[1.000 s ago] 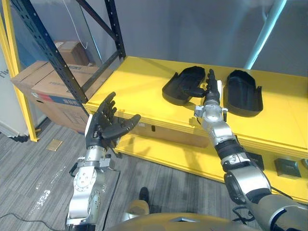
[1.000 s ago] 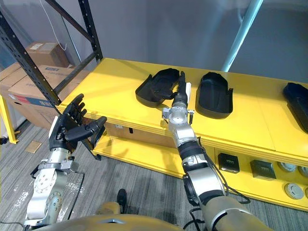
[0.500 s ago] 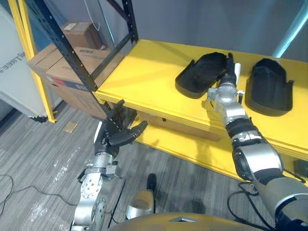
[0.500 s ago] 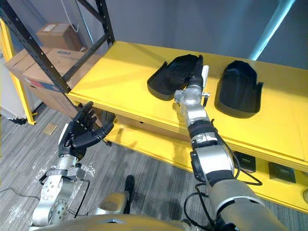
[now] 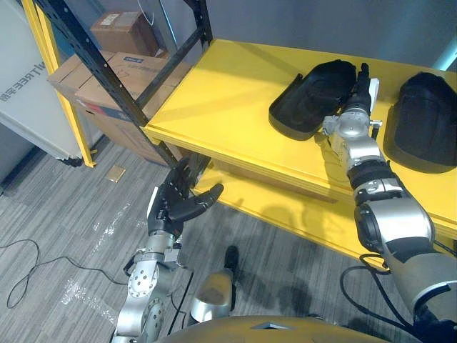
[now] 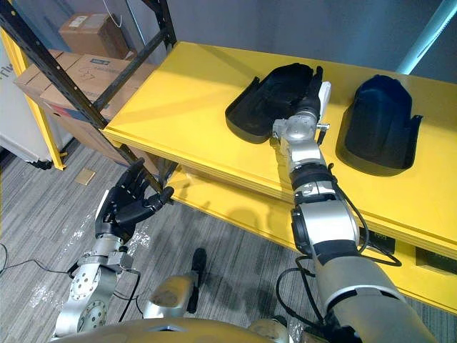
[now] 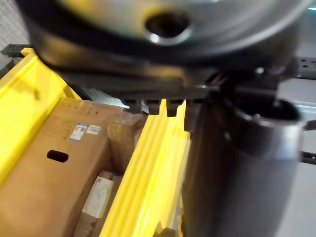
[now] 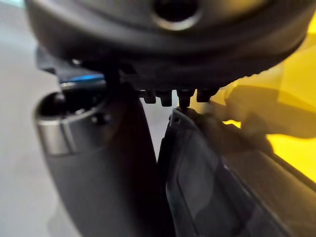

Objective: Walk over and take three plastic housings, then place them on the shelf

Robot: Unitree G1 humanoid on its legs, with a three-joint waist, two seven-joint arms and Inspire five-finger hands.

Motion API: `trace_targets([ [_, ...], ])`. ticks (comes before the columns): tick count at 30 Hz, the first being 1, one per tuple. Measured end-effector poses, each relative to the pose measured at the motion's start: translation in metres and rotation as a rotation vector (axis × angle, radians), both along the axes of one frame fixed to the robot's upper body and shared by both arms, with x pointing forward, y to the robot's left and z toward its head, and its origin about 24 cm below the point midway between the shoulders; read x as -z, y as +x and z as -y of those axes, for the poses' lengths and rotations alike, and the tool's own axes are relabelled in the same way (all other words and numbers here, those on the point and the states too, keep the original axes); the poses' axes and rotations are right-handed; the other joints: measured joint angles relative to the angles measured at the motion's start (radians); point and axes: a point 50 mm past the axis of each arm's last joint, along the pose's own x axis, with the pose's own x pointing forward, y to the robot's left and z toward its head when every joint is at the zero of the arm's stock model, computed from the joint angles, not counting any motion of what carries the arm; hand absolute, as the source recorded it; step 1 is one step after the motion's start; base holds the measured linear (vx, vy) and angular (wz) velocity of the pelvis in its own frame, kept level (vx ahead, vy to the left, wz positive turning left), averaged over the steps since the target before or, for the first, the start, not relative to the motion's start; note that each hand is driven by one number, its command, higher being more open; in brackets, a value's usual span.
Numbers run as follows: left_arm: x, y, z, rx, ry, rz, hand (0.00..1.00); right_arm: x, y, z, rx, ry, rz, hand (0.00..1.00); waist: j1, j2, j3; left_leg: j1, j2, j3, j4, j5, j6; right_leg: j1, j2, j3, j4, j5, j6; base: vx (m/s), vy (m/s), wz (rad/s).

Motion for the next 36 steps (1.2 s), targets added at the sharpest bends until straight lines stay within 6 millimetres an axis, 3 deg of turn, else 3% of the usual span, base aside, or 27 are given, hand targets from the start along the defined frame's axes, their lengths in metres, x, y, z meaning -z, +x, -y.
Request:
trace_targets([
  [5, 0.001, -0.002, 0.000, -0.003, -0.027, -0.005, 1.00, -0.002, 0.001, -0.002, -0.050, -0.011, 0.002, 1.00, 0.001, 0.005, 0.005, 0.001, -0.005, -0.012, 0.001, -0.001, -0.001, -0.019, -0.027, -0.003, 0.073, -0.047, 0.003, -0.02, -0.045, 0.07],
  [12, 0.000, -0.002, 0.005, 0.020, -0.040, 0.015, 1.00, -0.022, 0.004, -0.005, -0.123, -0.074, 0.072, 1.00, 0.007, 0.020, 0.029, -0.002, -0.019, -0.021, 0.001, 0.005, -0.004, -0.051, -0.068, -0.002, 0.165, -0.104, 0.004, -0.01, -0.039, 0.04],
  [17, 0.000, -0.002, 0.009, 0.038, -0.046, 0.013, 1.00, -0.031, 0.006, -0.014, -0.154, -0.160, 0.088, 1.00, 0.016, 0.021, 0.034, -0.006, -0.022, -0.024, 0.001, 0.006, -0.004, -0.068, -0.075, -0.002, 0.189, -0.122, 0.003, 0.00, -0.048, 0.02],
  [25, -0.011, -0.004, 0.009, 0.026, -0.052, 0.100, 1.00, -0.067, 0.002, -0.025, -0.041, -0.299, 0.303, 1.00, 0.012, 0.011, 0.083, -0.006, -0.033, -0.031, 0.001, 0.009, -0.006, -0.065, -0.081, -0.005, 0.187, -0.121, 0.010, -0.01, -0.008, 0.02],
  [28, -0.028, -0.009, 0.005, 0.008, -0.056, 0.203, 1.00, -0.096, -0.015, -0.038, -0.037, -0.292, 0.539, 1.00, -0.004, 0.006, 0.095, -0.006, -0.029, -0.027, 0.001, 0.009, -0.006, -0.053, -0.064, -0.003, 0.141, -0.095, 0.013, -0.02, -0.014, -0.06],
  [30, -0.045, -0.010, -0.001, -0.015, -0.049, 0.308, 1.00, -0.118, -0.045, -0.049, -0.075, -0.260, 0.776, 1.00, -0.021, 0.006, 0.095, -0.005, -0.028, -0.017, 0.001, 0.009, -0.006, -0.044, -0.050, 0.005, 0.091, -0.064, 0.016, -0.02, -0.003, -0.14],
  [32, -0.056, -0.011, -0.008, -0.043, -0.036, 0.366, 1.00, -0.124, -0.066, -0.054, -0.101, -0.265, 0.879, 1.00, -0.039, 0.003, 0.094, -0.002, -0.029, -0.006, 0.001, 0.009, -0.005, -0.039, -0.044, 0.014, 0.063, -0.045, 0.017, -0.03, 0.001, -0.22],
  [33, -0.065, -0.011, -0.016, -0.077, -0.015, 0.411, 1.00, -0.119, -0.087, -0.056, -0.141, -0.240, 0.951, 1.00, -0.060, -0.005, 0.090, 0.007, -0.029, 0.013, 0.001, 0.005, -0.002, -0.030, -0.036, 0.027, 0.031, -0.026, 0.019, -0.04, 0.005, -0.31],
  [35, -0.072, -0.013, -0.026, -0.117, 0.013, 0.449, 1.00, -0.106, -0.104, -0.057, -0.184, -0.212, 0.962, 1.00, -0.083, -0.019, 0.082, 0.018, -0.027, 0.037, 0.001, -0.007, 0.002, -0.026, -0.028, 0.047, 0.006, -0.015, 0.019, -0.04, 0.006, -0.39],
  [36, -0.076, -0.014, -0.033, -0.145, 0.037, 0.461, 1.00, -0.088, -0.113, -0.054, -0.215, -0.181, 0.923, 1.00, -0.103, -0.037, 0.065, 0.021, -0.025, 0.051, 0.001, -0.015, 0.004, -0.027, -0.024, 0.058, -0.011, -0.008, 0.018, -0.03, -0.009, -0.47],
])
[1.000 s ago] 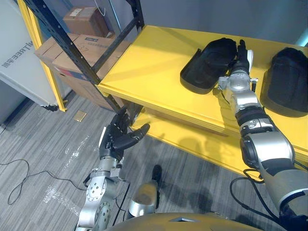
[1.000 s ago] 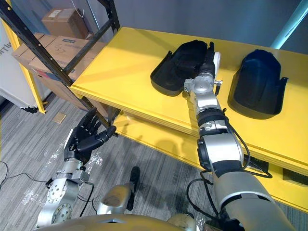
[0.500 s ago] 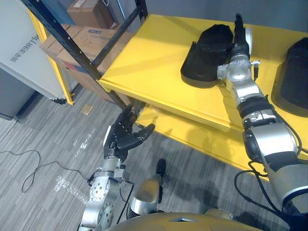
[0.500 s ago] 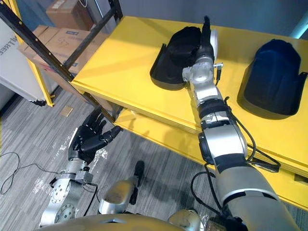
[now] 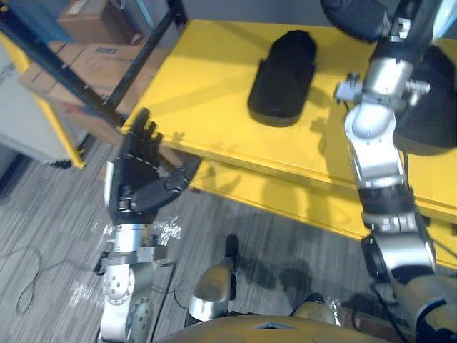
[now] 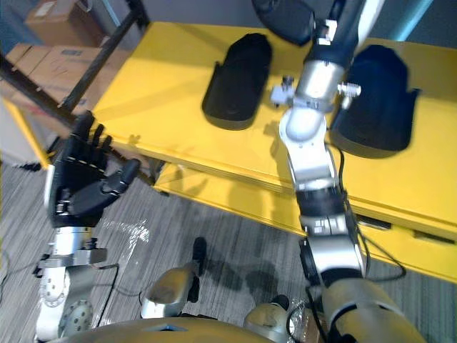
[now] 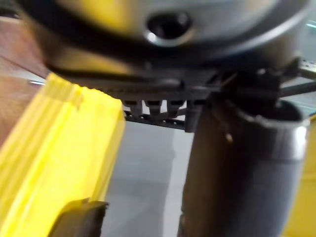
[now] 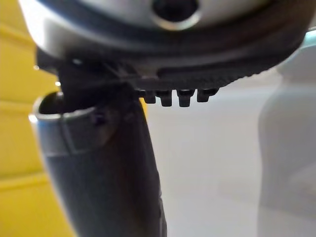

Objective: Walk over and take three plastic housings, then place them on the shelf

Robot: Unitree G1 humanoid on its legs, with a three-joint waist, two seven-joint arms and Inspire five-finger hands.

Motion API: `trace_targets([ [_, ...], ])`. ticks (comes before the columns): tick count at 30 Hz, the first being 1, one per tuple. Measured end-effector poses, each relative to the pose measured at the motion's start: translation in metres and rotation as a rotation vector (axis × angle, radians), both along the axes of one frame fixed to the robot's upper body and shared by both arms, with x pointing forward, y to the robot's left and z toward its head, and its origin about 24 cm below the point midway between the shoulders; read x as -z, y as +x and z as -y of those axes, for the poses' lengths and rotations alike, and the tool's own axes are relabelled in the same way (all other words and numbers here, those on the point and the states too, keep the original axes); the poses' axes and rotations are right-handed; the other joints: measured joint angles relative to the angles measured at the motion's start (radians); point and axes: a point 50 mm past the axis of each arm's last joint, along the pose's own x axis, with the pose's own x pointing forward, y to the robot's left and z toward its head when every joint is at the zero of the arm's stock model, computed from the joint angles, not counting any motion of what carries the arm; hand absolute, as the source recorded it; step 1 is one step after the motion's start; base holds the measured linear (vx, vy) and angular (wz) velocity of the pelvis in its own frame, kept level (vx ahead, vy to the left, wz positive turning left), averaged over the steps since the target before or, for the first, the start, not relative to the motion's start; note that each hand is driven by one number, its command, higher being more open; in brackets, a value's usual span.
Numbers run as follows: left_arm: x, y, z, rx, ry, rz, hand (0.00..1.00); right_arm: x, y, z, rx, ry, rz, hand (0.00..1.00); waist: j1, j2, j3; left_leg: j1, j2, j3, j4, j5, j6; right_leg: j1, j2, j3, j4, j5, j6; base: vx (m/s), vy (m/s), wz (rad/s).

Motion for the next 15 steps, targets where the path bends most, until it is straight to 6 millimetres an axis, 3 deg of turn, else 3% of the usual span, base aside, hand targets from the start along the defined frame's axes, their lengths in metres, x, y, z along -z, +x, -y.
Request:
trace_targets([
  [2, -0.004, -0.001, -0.007, -0.035, 0.024, 0.008, 1.00, 0.033, -0.011, 0.009, 0.001, 0.008, -0.111, 1.00, -0.019, -0.029, -0.030, 0.016, 0.005, 0.031, 0.000, -0.014, -0.001, 0.002, 0.005, 0.026, -0.022, 0.013, 0.000, -0.01, -0.026, -0.46],
  [3, -0.005, -0.002, -0.011, -0.055, 0.033, 0.012, 1.00, 0.060, -0.022, 0.019, 0.011, 0.016, -0.206, 1.00, -0.037, -0.051, -0.062, 0.018, 0.009, 0.051, -0.001, -0.022, -0.004, 0.002, 0.013, 0.040, -0.045, 0.024, -0.005, 0.01, -0.025, -0.35],
  [4, -0.006, -0.002, -0.011, -0.057, 0.033, 0.013, 1.00, 0.065, -0.024, 0.021, 0.015, 0.018, -0.223, 1.00, -0.039, -0.054, -0.067, 0.018, 0.010, 0.053, -0.001, -0.023, -0.004, 0.002, 0.015, 0.042, -0.048, 0.026, -0.005, 0.02, -0.041, -0.33],
  [6, -0.007, -0.002, -0.016, -0.075, 0.042, 0.016, 1.00, 0.093, -0.042, 0.034, 0.015, 0.002, -0.339, 1.00, -0.065, -0.070, -0.080, 0.031, 0.016, 0.074, -0.001, -0.029, -0.005, 0.011, 0.024, 0.059, -0.070, 0.044, -0.003, 0.00, -0.045, -0.23],
  [10, -0.004, -0.003, -0.019, -0.084, 0.040, -0.014, 1.00, 0.117, -0.068, 0.052, 0.045, 0.000, -0.447, 1.00, -0.089, -0.077, -0.111, 0.042, 0.028, 0.105, -0.002, -0.036, -0.010, 0.006, 0.035, 0.090, -0.082, 0.053, -0.006, -0.01, -0.037, -0.23],
  [15, 0.001, -0.003, -0.016, -0.095, 0.000, -0.043, 1.00, 0.153, -0.097, 0.072, 0.108, 0.153, -0.576, 1.00, -0.124, -0.104, -0.155, 0.066, 0.052, 0.172, -0.004, -0.048, -0.020, -0.018, 0.050, 0.159, -0.082, 0.056, -0.017, -0.02, -0.031, -0.36],
])
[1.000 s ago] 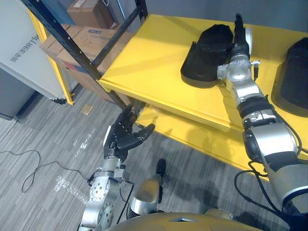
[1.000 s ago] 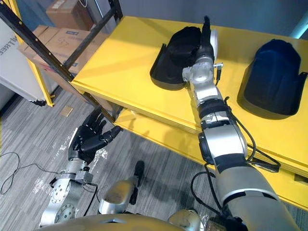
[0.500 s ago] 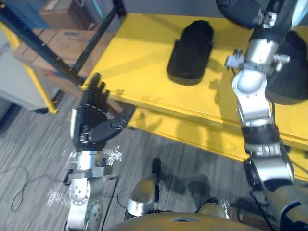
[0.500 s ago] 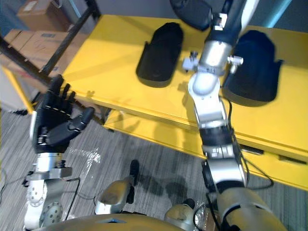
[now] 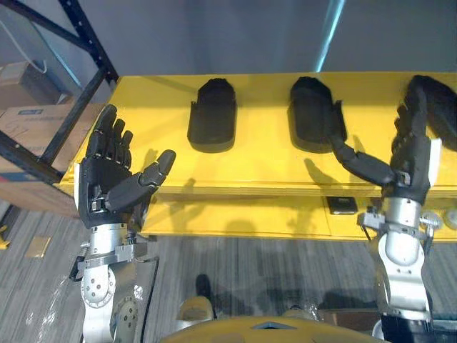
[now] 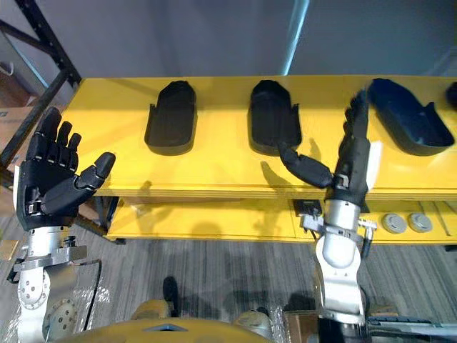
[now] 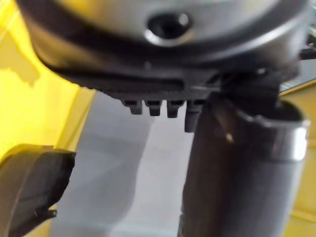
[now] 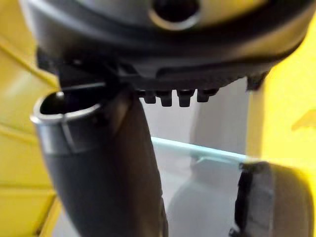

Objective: Walk over and take three plastic housings, then place them on the shelf

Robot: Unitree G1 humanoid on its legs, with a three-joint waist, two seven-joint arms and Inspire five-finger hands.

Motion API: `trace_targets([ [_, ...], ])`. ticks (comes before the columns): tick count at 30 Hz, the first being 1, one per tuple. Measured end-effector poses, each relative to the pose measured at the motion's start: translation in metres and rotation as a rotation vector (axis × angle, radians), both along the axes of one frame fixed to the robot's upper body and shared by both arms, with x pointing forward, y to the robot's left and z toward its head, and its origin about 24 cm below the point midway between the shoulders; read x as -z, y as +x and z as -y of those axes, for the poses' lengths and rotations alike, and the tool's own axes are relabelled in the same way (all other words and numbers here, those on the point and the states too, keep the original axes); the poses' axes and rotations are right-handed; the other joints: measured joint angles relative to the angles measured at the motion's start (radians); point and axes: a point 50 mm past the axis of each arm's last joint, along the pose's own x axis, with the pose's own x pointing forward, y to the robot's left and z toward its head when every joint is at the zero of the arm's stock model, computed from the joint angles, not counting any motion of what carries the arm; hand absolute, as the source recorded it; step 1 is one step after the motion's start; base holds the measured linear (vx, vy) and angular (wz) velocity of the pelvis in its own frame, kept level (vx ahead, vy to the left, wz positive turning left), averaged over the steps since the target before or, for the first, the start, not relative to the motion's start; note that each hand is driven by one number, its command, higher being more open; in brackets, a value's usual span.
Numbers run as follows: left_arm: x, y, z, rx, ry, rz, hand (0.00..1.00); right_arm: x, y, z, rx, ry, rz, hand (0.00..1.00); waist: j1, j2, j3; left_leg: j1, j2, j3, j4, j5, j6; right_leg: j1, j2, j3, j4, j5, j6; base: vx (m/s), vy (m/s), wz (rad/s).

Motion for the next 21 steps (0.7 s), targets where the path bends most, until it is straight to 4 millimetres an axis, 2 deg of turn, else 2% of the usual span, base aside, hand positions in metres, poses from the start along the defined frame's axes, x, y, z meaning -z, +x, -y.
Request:
trace_targets([
  [6, 0.004, 0.001, 0.003, -0.001, 0.010, -0.031, 1.00, 0.025, -0.022, 0.005, 0.031, 0.192, -0.063, 1.00, -0.057, -0.005, -0.027, 0.028, 0.023, 0.080, 0.000, -0.013, -0.008, -0.022, 0.017, 0.075, -0.016, 0.014, -0.011, -0.03, -0.006, -0.42],
  [8, 0.003, 0.001, 0.003, -0.001, 0.014, -0.032, 1.00, 0.028, -0.026, 0.005, 0.027, 0.218, -0.073, 1.00, -0.060, -0.001, -0.035, 0.034, 0.032, 0.114, 0.000, -0.017, -0.012, -0.038, 0.025, 0.109, -0.017, 0.020, -0.018, -0.03, -0.005, -0.45],
  [10, 0.004, 0.002, 0.005, 0.013, 0.014, -0.036, 1.00, 0.030, -0.030, 0.002, 0.014, 0.249, -0.073, 1.00, -0.077, 0.001, -0.040, 0.037, 0.038, 0.128, 0.000, -0.018, -0.015, -0.042, 0.033, 0.122, -0.030, 0.033, -0.017, -0.02, -0.015, -0.31],
  [13, 0.004, 0.007, 0.016, 0.078, -0.002, -0.032, 1.00, 0.030, -0.031, 0.001, -0.006, 0.271, -0.072, 1.00, -0.078, 0.000, -0.052, 0.041, 0.052, 0.188, 0.000, -0.020, -0.018, -0.081, 0.049, 0.183, -0.043, 0.052, -0.024, -0.02, -0.015, -0.57],
  [16, 0.006, 0.012, 0.036, 0.174, -0.035, -0.050, 1.00, 0.035, -0.034, -0.004, -0.032, 0.307, -0.091, 1.00, -0.085, -0.006, -0.059, 0.074, 0.067, 0.272, 0.003, -0.031, -0.032, -0.108, 0.068, 0.264, -0.059, 0.072, -0.028, 0.02, -0.012, -0.81],
  [19, 0.006, 0.017, 0.058, 0.273, -0.074, -0.054, 1.00, 0.042, -0.042, -0.008, -0.082, 0.302, -0.144, 1.00, -0.114, -0.012, -0.063, 0.121, 0.086, 0.361, 0.004, -0.045, -0.051, -0.113, 0.096, 0.342, -0.073, 0.089, -0.034, 0.04, -0.010, -0.83],
  [21, 0.008, 0.022, 0.072, 0.341, -0.111, -0.064, 1.00, 0.037, -0.046, -0.013, -0.148, 0.272, -0.145, 1.00, -0.137, -0.012, -0.069, 0.162, 0.105, 0.428, 0.004, -0.058, -0.070, -0.123, 0.121, 0.385, -0.090, 0.094, -0.028, 0.01, -0.011, -0.93],
])
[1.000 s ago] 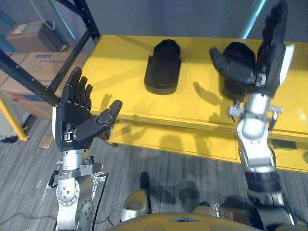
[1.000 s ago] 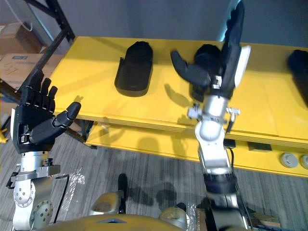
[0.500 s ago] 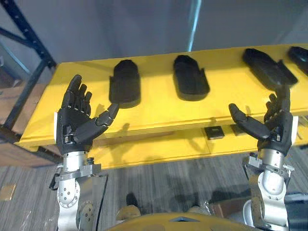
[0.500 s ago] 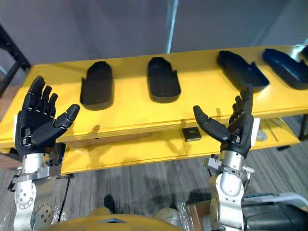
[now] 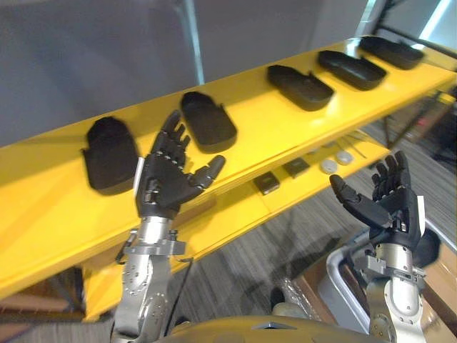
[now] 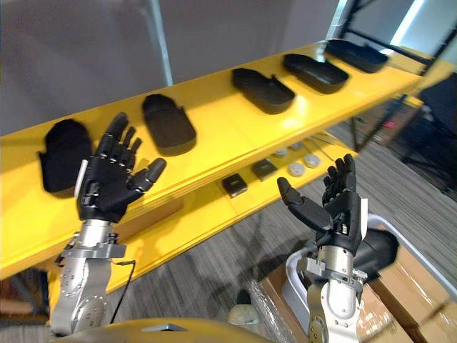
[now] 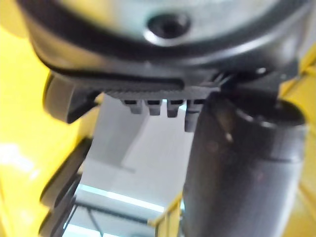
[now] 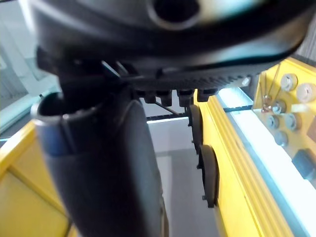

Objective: Walk over and take three plastic housings, then place them on the shelf

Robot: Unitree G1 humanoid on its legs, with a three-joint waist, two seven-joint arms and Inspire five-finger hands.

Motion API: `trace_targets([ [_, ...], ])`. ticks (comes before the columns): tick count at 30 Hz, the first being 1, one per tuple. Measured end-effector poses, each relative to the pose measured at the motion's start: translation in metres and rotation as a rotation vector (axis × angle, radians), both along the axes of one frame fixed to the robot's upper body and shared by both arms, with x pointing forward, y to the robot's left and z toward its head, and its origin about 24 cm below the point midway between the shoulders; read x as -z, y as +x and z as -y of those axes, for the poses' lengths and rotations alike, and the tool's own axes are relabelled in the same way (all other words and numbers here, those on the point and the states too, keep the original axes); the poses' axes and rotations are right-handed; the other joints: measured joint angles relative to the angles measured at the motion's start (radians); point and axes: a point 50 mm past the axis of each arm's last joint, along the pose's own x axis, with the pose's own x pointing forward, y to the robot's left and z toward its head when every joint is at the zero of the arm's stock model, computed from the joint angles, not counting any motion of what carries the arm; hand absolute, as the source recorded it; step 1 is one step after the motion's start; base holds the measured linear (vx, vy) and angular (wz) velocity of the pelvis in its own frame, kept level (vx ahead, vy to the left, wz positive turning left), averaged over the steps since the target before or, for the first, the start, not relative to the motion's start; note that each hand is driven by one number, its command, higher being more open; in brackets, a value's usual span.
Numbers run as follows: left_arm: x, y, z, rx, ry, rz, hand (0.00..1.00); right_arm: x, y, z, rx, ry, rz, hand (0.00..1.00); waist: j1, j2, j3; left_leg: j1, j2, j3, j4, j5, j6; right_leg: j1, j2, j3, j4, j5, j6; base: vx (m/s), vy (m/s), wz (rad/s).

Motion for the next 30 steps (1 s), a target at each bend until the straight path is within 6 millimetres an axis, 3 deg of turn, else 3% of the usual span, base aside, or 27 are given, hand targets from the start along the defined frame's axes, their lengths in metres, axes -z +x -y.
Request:
trace_targets([
  [2, 0.003, 0.006, 0.003, 0.007, 0.004, -0.011, 1.00, -0.005, 0.002, -0.005, -0.058, -0.012, 0.023, 1.00, -0.002, -0.002, -0.019, 0.004, 0.017, 0.023, 0.022, -0.027, -0.012, -0.022, 0.012, -0.001, -0.007, 0.001, -0.005, 0.01, -0.036, -0.88],
  [3, 0.004, 0.012, 0.002, -0.002, 0.003, -0.020, 1.00, -0.011, 0.003, -0.011, -0.108, 0.003, 0.050, 1.00, -0.002, -0.006, -0.022, -0.008, 0.024, -0.033, 0.067, -0.072, -0.017, -0.023, 0.024, 0.013, -0.007, 0.016, -0.026, 0.04, -0.082, -1.03],
  [4, 0.004, 0.013, -0.003, -0.039, -0.004, -0.034, 1.00, -0.016, 0.009, -0.016, -0.170, 0.005, 0.077, 1.00, 0.016, -0.005, -0.025, -0.043, 0.004, -0.201, 0.128, -0.164, -0.009, -0.035, 0.044, 0.061, -0.004, 0.027, -0.051, 0.04, -0.074, -1.03],
  [5, 0.005, 0.013, -0.007, -0.060, -0.011, -0.042, 1.00, -0.018, 0.012, -0.020, -0.203, 0.005, 0.087, 1.00, 0.029, -0.004, -0.027, -0.061, -0.010, -0.290, 0.161, -0.206, 0.003, -0.043, 0.055, 0.085, -0.001, 0.025, -0.058, 0.00, -0.027, -1.32],
  [7, 0.008, 0.007, -0.026, -0.168, -0.029, -0.075, 1.00, -0.018, 0.030, -0.037, -0.324, 0.023, 0.108, 1.00, 0.071, 0.014, -0.036, -0.112, -0.065, -0.581, 0.304, -0.346, 0.055, -0.058, 0.102, 0.173, 0.006, 0.028, -0.080, 0.02, 0.053, -1.24],
  [9, 0.014, -0.002, -0.038, -0.226, -0.024, -0.108, 1.00, -0.008, 0.041, -0.047, -0.369, 0.051, 0.082, 1.00, 0.097, 0.024, -0.044, -0.134, -0.074, -0.685, 0.374, -0.380, 0.069, -0.065, 0.125, 0.206, 0.010, 0.031, -0.079, 0.08, 0.076, -0.71],
  [12, 0.020, -0.009, -0.040, -0.237, -0.049, -0.129, 1.00, 0.015, 0.044, -0.054, -0.351, 0.109, -0.026, 1.00, 0.118, 0.032, -0.048, -0.147, -0.088, -0.688, 0.374, -0.385, 0.072, -0.097, 0.119, 0.214, 0.035, 0.037, -0.071, 0.08, 0.060, -0.10],
  [14, 0.024, -0.013, -0.034, -0.211, -0.064, -0.134, 1.00, 0.041, 0.030, -0.062, -0.323, 0.183, -0.150, 1.00, 0.124, 0.035, -0.042, -0.139, -0.098, -0.688, 0.375, -0.386, 0.073, -0.101, 0.110, 0.204, 0.066, 0.035, -0.072, 0.05, 0.116, 0.04],
  [16, 0.023, -0.013, -0.029, -0.185, -0.071, -0.118, 1.00, 0.051, 0.017, -0.067, -0.301, 0.232, -0.195, 1.00, 0.124, 0.033, -0.030, -0.120, -0.106, -0.681, 0.375, -0.388, 0.077, -0.103, 0.107, 0.206, 0.095, 0.034, -0.071, -0.02, 0.104, -0.19],
  [17, 0.023, -0.013, -0.025, -0.152, -0.087, -0.111, 1.00, 0.058, 0.006, -0.070, -0.292, 0.258, -0.229, 1.00, 0.122, 0.027, -0.025, -0.104, -0.112, -0.653, 0.379, -0.398, 0.094, -0.111, 0.100, 0.219, 0.124, 0.031, -0.068, -0.06, 0.110, -0.44],
  [18, 0.023, -0.013, -0.023, -0.137, -0.097, -0.109, 1.00, 0.059, 0.004, -0.070, -0.294, 0.262, -0.230, 1.00, 0.123, 0.020, -0.021, -0.095, -0.117, -0.637, 0.384, -0.405, 0.101, -0.117, 0.097, 0.212, 0.135, 0.030, -0.066, -0.16, 0.100, -0.79],
  [19, 0.022, -0.013, -0.024, -0.135, -0.089, -0.099, 1.00, 0.057, 0.005, -0.073, -0.304, 0.297, -0.202, 1.00, 0.128, -0.006, -0.009, -0.091, -0.134, -0.591, 0.409, -0.411, 0.108, -0.124, 0.090, 0.199, 0.131, 0.041, -0.051, -0.21, 0.039, -1.03],
  [20, 0.020, -0.012, -0.024, -0.128, -0.076, -0.092, 1.00, 0.050, 0.012, -0.076, -0.324, 0.312, -0.141, 1.00, 0.139, -0.008, 0.003, -0.105, -0.124, -0.545, 0.414, -0.409, 0.125, -0.123, 0.065, 0.183, 0.081, 0.063, -0.044, -0.25, 0.019, -1.08],
  [21, 0.021, -0.010, -0.024, -0.125, -0.070, -0.091, 1.00, 0.045, 0.018, -0.078, -0.339, 0.313, -0.103, 1.00, 0.138, -0.004, 0.010, -0.105, -0.117, -0.531, 0.406, -0.410, 0.127, -0.159, 0.051, 0.122, 0.158, 0.023, -0.085, -0.23, 0.001, -0.88],
  [22, 0.023, -0.006, -0.025, -0.121, -0.055, -0.101, 1.00, 0.039, 0.032, -0.083, -0.368, 0.302, -0.052, 1.00, 0.138, -0.003, 0.012, -0.108, -0.105, -0.503, 0.405, -0.395, 0.129, -0.226, 0.007, 0.021, 0.392, -0.071, -0.161, -0.23, 0.016, -0.55],
  [24, 0.027, -0.006, -0.027, -0.125, -0.047, -0.118, 1.00, 0.035, 0.055, -0.097, -0.417, 0.254, -0.016, 1.00, 0.145, 0.005, 0.013, -0.107, -0.064, -0.481, 0.418, -0.382, 0.112, -0.250, -0.078, -0.061, 0.688, -0.169, -0.171, -0.20, -0.042, -0.47],
  [25, 0.028, -0.006, -0.027, -0.129, -0.045, -0.121, 1.00, 0.035, 0.060, -0.101, -0.430, 0.244, -0.015, 1.00, 0.148, 0.006, 0.013, -0.109, -0.052, -0.477, 0.420, -0.377, 0.104, -0.243, -0.105, -0.074, 0.736, -0.181, -0.183, -0.12, -0.147, -0.40],
  [26, 0.029, -0.006, -0.030, -0.141, -0.043, -0.126, 1.00, 0.037, 0.067, -0.111, -0.458, 0.241, -0.020, 1.00, 0.156, 0.005, 0.012, -0.114, -0.028, -0.468, 0.422, -0.365, 0.084, -0.222, -0.164, -0.091, 0.794, -0.185, -0.189, -0.10, -0.310, -0.49],
  [27, 0.029, -0.006, -0.032, -0.150, -0.041, -0.127, 1.00, 0.041, 0.070, -0.119, -0.494, 0.228, -0.041, 1.00, 0.178, 0.005, 0.012, -0.131, 0.001, -0.453, 0.428, -0.349, 0.057, -0.193, -0.231, -0.096, 0.806, -0.183, -0.191, -0.08, -0.359, -0.48],
  [29, 0.029, -0.007, -0.034, -0.160, -0.039, -0.130, 1.00, 0.045, 0.070, -0.125, -0.515, 0.204, -0.062, 1.00, 0.185, 0.001, 0.010, -0.155, 0.028, -0.452, 0.439, -0.334, 0.030, -0.164, -0.272, -0.103, 0.765, -0.174, -0.183, -0.05, -0.362, -0.31],
  [30, 0.030, -0.008, -0.036, -0.172, -0.032, -0.134, 1.00, 0.048, 0.068, -0.127, -0.527, 0.196, -0.079, 1.00, 0.187, -0.008, 0.005, -0.181, 0.052, -0.454, 0.454, -0.323, 0.008, -0.131, -0.276, -0.110, 0.682, -0.126, -0.156, -0.05, -0.486, -0.39],
])
